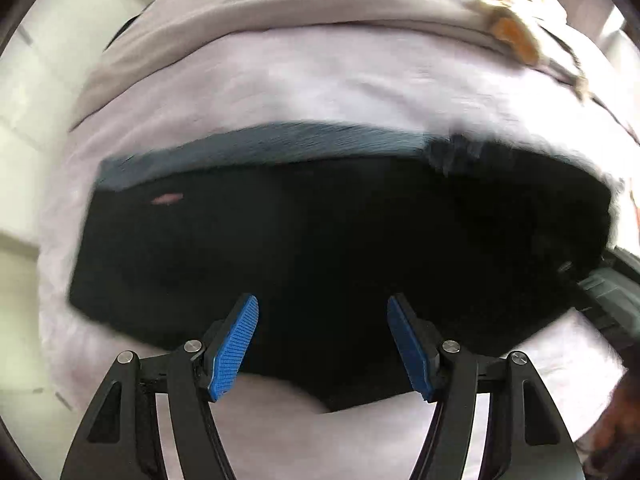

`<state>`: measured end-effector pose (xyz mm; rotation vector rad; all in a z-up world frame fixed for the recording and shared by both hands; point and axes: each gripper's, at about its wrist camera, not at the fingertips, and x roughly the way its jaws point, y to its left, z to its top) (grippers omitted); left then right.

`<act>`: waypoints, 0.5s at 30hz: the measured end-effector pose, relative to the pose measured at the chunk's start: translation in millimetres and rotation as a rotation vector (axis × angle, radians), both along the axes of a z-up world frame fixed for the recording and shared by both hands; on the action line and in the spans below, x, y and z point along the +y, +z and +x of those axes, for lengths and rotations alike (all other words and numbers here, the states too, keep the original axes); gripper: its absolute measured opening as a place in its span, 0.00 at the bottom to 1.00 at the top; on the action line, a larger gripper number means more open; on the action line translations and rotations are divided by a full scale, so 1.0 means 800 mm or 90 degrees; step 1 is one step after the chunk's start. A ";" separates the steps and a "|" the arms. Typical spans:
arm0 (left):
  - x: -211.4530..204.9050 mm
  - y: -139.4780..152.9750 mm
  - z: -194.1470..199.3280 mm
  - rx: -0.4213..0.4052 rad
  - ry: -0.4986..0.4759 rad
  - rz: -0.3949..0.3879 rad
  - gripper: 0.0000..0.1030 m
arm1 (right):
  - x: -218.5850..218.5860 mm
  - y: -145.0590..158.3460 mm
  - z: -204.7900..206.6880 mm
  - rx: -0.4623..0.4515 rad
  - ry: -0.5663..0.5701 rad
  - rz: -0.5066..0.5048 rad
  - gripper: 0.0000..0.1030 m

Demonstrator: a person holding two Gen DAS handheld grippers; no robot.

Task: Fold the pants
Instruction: 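Fold the held trouser end over onto the trousers with the right gripper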

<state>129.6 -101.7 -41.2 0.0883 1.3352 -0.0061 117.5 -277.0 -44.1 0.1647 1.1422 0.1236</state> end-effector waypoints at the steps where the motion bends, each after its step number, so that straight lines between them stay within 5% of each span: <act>1: 0.012 -0.002 -0.001 0.003 0.008 0.004 0.66 | 0.027 -0.019 0.006 0.026 0.011 -0.044 0.31; 5: 0.067 0.003 -0.013 -0.002 0.034 0.007 0.66 | 0.122 -0.048 -0.001 0.047 0.081 -0.293 0.43; 9: 0.083 0.012 -0.013 -0.003 0.039 -0.011 0.66 | 0.164 -0.002 -0.037 -0.023 0.160 -0.315 0.51; 12: 0.074 0.023 -0.009 -0.006 0.021 -0.049 0.66 | 0.142 0.030 -0.056 -0.027 0.164 -0.165 0.52; 15: 0.030 0.039 -0.004 -0.006 -0.025 -0.103 0.66 | 0.050 0.025 -0.062 0.045 0.005 0.102 0.52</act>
